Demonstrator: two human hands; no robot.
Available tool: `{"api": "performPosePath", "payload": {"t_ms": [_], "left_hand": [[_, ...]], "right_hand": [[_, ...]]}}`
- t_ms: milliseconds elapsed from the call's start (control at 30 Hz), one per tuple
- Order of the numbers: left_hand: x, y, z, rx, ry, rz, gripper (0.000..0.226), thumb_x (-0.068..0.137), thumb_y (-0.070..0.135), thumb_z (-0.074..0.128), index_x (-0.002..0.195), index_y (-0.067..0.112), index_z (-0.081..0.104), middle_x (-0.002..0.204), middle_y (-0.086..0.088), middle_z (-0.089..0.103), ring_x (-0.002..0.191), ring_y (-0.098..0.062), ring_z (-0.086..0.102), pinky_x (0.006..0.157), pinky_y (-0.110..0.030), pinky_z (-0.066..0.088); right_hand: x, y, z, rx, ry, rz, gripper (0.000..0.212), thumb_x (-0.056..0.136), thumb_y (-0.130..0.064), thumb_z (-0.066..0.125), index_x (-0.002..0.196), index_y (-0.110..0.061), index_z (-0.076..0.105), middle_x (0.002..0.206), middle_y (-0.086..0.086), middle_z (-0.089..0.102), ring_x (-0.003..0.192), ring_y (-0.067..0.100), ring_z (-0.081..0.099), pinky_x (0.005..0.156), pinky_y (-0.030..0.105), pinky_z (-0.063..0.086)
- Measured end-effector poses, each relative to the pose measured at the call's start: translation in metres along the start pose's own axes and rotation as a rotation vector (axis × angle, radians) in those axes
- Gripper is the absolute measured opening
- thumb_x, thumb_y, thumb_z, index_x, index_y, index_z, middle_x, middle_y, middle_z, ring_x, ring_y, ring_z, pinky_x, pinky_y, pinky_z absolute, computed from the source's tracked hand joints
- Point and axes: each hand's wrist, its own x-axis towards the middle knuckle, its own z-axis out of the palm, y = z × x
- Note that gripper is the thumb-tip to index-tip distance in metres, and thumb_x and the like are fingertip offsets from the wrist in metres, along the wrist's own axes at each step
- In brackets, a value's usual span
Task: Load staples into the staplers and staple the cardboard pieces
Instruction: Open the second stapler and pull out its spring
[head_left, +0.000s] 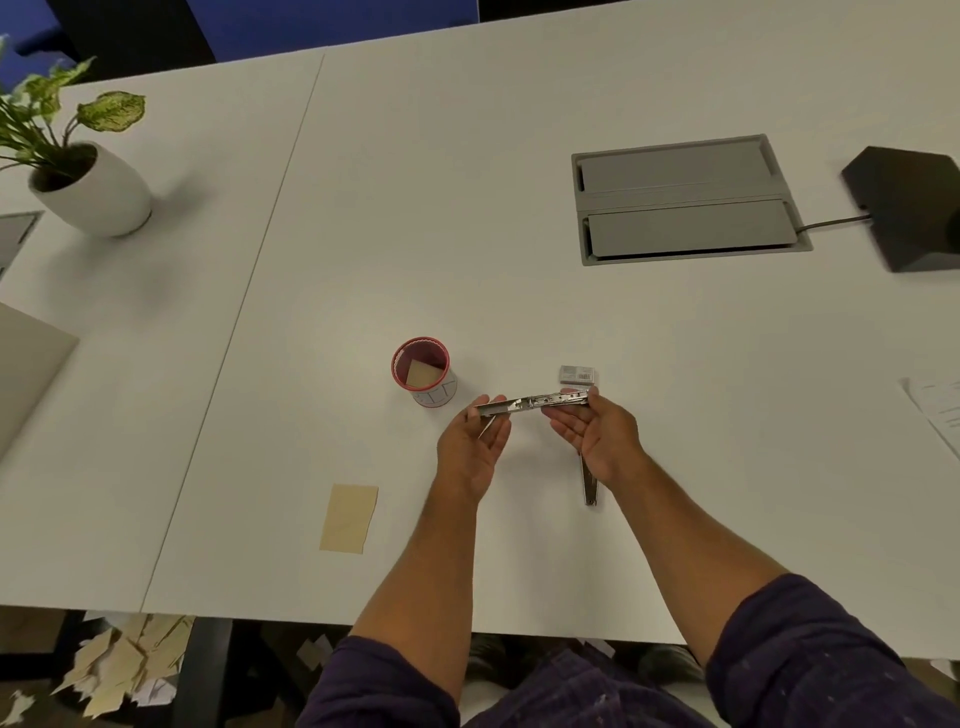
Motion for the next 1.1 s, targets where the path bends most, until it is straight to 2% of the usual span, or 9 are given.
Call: {"api": "performPosePath", "payload": {"t_ms": [100,233,333,400,467,700,833,967,1100], "left_hand": [[0.0,0.006,0.005,0.289,0.147,0.094,0.022,0.097,0.006,0.048,0.113,0.01,0.062,0.103,-0.009,0.07,0.093,-0.028,0.069,0.08,-0.034,0.052],[-0.005,0.009,0.012,1.259,0.335,0.615,0.024,0.082,0.014,0.059,0.104,0.024,0.061,0.103,0.002,0.063,0.094,-0.018,0.06,0.081,-0.035,0.048],[-0.008,0.008,0.023,1.728,-0.004,1.015,0.038,0.084,0.034,0.066,0.121,0.027,0.06,0.111,0.0,0.063,0.098,-0.018,0.06,0.084,-0.037,0.048],[-0.008,0.003,0.032,1.894,-0.314,0.957,0.051,0.09,0.035,0.064,0.139,0.03,0.049,0.124,-0.006,0.058,0.1,-0.024,0.062,0.085,-0.038,0.052],[-0.006,-0.005,0.035,2.048,-0.463,0.916,0.055,0.094,0.023,0.06,0.146,0.032,0.042,0.127,-0.008,0.055,0.096,-0.028,0.063,0.078,-0.036,0.052],[-0.005,-0.01,0.035,2.082,-0.509,0.854,0.076,0.083,-0.007,0.05,0.146,0.036,0.041,0.117,-0.005,0.057,0.083,-0.028,0.061,0.06,-0.032,0.047],[-0.005,-0.01,0.035,2.107,-0.526,0.826,0.082,0.08,-0.01,0.053,0.145,0.038,0.038,0.115,-0.003,0.056,0.08,-0.025,0.06,0.059,-0.035,0.052],[-0.004,-0.005,0.043,2.121,-0.529,0.769,0.08,0.076,-0.009,0.054,0.139,0.039,0.04,0.104,0.0,0.056,0.07,-0.019,0.052,0.05,-0.026,0.036],[-0.003,-0.004,0.047,2.101,-0.512,0.727,0.078,0.077,-0.007,0.058,0.134,0.042,0.038,0.107,0.0,0.061,0.077,-0.02,0.057,0.057,-0.031,0.049]], "right_hand": [[0.002,-0.001,-0.004,0.007,-0.01,0.011,0.035,0.109,-0.026,0.037,0.11,-0.001,0.062,0.103,0.024,0.074,0.09,0.033,0.076,0.078,0.037,0.059],[0.004,-0.001,-0.012,0.001,-0.035,0.036,0.039,0.109,-0.026,0.037,0.112,0.004,0.062,0.099,0.025,0.075,0.089,0.034,0.077,0.075,0.035,0.061],[0.003,0.0,-0.014,-0.007,-0.049,0.056,0.039,0.109,-0.025,0.039,0.113,0.005,0.063,0.101,0.025,0.075,0.091,0.034,0.076,0.076,0.036,0.061],[0.002,0.001,-0.014,-0.012,-0.057,0.066,0.038,0.108,-0.025,0.042,0.111,0.005,0.064,0.103,0.027,0.075,0.093,0.036,0.076,0.075,0.037,0.063],[0.001,0.002,-0.012,-0.004,-0.064,0.064,0.035,0.106,-0.023,0.045,0.108,0.006,0.065,0.104,0.028,0.074,0.093,0.037,0.075,0.072,0.037,0.063],[-0.001,0.003,-0.016,-0.034,-0.072,0.059,0.03,0.105,-0.023,0.05,0.101,0.001,0.067,0.101,0.025,0.076,0.092,0.035,0.076,0.073,0.037,0.063],[0.0,0.004,-0.018,-0.042,-0.076,0.053,0.029,0.104,-0.023,0.051,0.101,0.0,0.068,0.102,0.024,0.076,0.092,0.034,0.076,0.071,0.036,0.063],[0.0,0.004,-0.018,-0.077,-0.078,0.044,0.029,0.104,-0.026,0.053,0.101,-0.003,0.07,0.104,0.022,0.076,0.097,0.033,0.076,0.069,0.032,0.062],[0.0,0.006,-0.018,-0.089,-0.1,0.008,0.029,0.101,-0.03,0.057,0.105,-0.004,0.072,0.105,0.019,0.077,0.1,0.032,0.075,0.07,0.029,0.061]]}}
